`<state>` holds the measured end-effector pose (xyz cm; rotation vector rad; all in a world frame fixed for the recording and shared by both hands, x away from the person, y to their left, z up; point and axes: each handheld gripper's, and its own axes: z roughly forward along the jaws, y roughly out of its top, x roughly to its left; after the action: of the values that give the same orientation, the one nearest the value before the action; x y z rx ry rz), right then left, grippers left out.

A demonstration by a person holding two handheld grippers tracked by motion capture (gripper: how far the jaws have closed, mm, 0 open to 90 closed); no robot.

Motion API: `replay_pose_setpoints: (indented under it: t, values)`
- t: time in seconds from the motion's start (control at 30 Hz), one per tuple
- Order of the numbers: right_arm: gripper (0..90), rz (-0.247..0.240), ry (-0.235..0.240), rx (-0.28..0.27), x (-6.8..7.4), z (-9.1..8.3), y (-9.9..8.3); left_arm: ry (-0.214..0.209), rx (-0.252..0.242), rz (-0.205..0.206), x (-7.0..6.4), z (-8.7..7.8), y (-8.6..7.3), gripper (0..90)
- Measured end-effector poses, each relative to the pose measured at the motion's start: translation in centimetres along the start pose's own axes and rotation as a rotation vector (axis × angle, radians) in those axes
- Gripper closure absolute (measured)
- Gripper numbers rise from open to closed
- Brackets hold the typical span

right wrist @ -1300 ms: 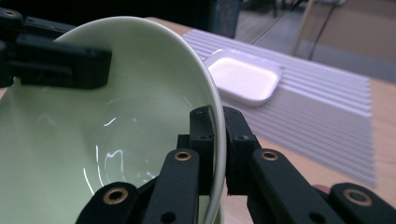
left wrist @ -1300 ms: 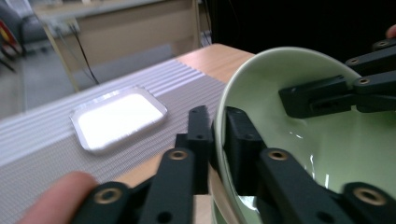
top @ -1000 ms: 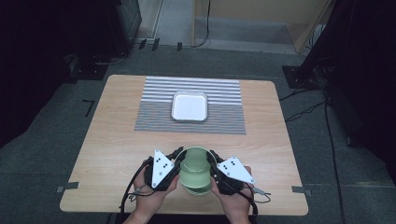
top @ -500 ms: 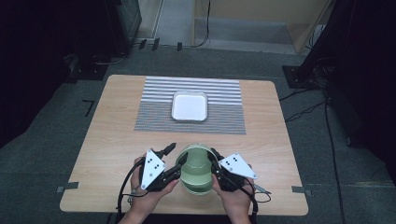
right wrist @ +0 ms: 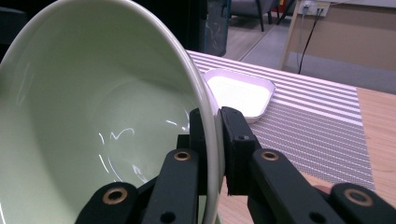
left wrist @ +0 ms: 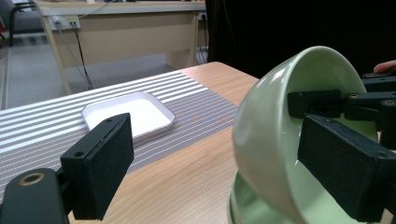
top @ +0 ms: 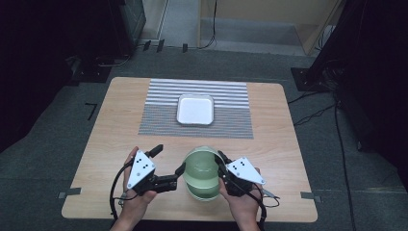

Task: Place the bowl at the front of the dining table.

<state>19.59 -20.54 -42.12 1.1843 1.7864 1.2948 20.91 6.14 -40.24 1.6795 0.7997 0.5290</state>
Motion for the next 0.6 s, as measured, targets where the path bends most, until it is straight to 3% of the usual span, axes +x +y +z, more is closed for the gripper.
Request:
replay_pose_setpoints:
  t: [0.1,0.13,0.23,0.3,0.33,0.5,0.53,0.6]
  values:
    - [84.7,-0.006,-0.005,-0.009,0.0,0.1,0.2,0.043,-0.002,-0.031,2.0,-0.9,-0.8,10.4]
    - [84.7,-0.006,-0.005,-0.009,0.0,0.1,0.2,0.043,-0.002,-0.031,2.0,-0.9,-0.8,10.3]
    - [84.7,-0.010,-0.001,-0.010,0.2,0.3,0.4,0.100,0.014,-0.056,3.7,-1.4,-1.6,10.3]
    - [84.7,-0.012,0.003,-0.015,0.3,0.5,0.7,0.160,0.042,-0.072,5.2,-1.8,-2.5,10.4]
    - [84.7,-0.012,0.003,-0.015,0.3,0.5,0.7,0.160,0.042,-0.072,5.2,-1.8,-2.5,10.4]
    - [84.7,-0.018,0.009,-0.020,0.3,1.1,1.3,0.255,0.083,-0.087,7.7,-3.0,-4.3,10.4]
    - [84.7,-0.018,0.009,-0.020,0.3,1.1,1.3,0.255,0.083,-0.087,7.7,-3.0,-4.3,10.4]
    - [84.7,-0.015,0.008,-0.026,0.2,1.4,1.7,0.305,0.117,-0.085,8.9,-3.4,-5.4,10.4]
